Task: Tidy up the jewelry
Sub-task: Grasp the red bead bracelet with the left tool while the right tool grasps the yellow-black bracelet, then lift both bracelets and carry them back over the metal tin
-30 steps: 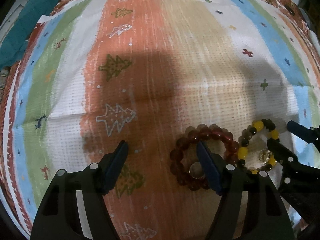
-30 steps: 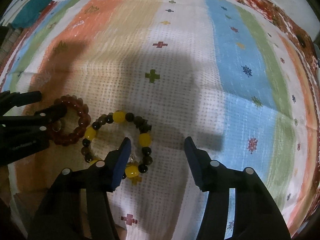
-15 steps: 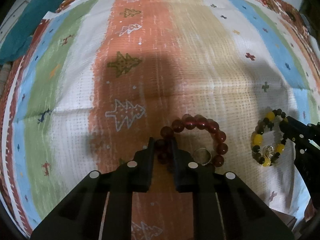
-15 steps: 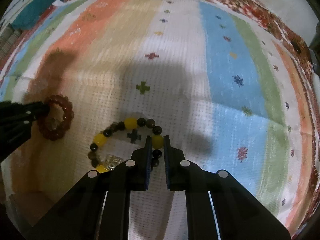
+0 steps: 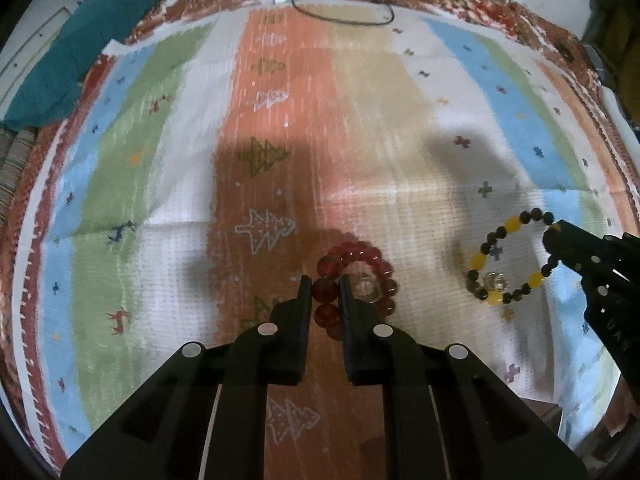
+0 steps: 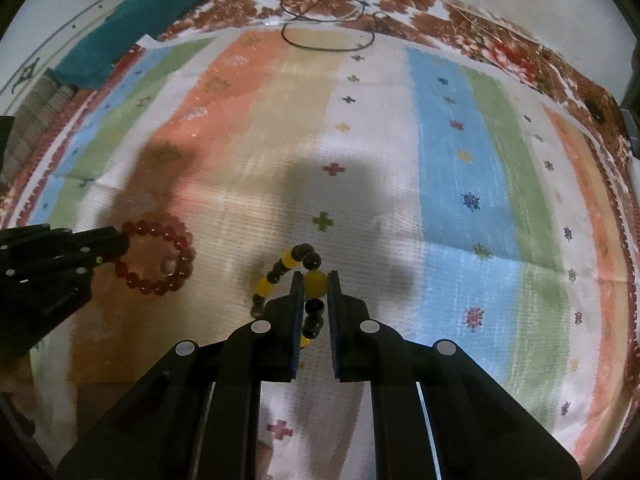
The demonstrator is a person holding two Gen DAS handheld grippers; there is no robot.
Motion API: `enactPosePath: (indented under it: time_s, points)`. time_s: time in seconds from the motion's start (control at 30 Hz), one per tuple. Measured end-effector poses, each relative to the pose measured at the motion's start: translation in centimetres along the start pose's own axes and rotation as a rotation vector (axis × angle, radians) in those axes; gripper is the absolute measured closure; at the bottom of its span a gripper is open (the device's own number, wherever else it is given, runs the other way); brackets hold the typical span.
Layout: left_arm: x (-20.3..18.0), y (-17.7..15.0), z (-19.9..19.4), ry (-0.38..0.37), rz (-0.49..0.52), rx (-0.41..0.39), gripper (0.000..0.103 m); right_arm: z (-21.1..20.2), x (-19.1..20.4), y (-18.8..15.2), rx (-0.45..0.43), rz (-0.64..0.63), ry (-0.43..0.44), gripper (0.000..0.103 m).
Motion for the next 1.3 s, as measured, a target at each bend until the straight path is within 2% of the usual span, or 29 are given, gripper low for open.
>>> enactPosePath:
  time_s: [0.3, 1.3]
  points:
    - [-0.5, -0.2, -1.8, -0.032, 0.004, -0.023, 0.09, -1.6, 0.8, -0.4, -0.024, 0.008, 0.034, 0.091]
    - [-1.6, -2.2, -8.8, -0.095, 0.024, -0.148, 0.09, -6.9, 1.6, -2.4, -0.126, 0.012, 0.022, 0.091]
Point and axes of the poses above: each gripper's, at about its wrist camera, not at the fingertips, and z roughly the way its jaws point, x to its left, y to its top, the point moved 2 cm from there along z, roughly the way its jaws point, and after that the axes turned 6 degrees about -z, right-handed, at the moved point
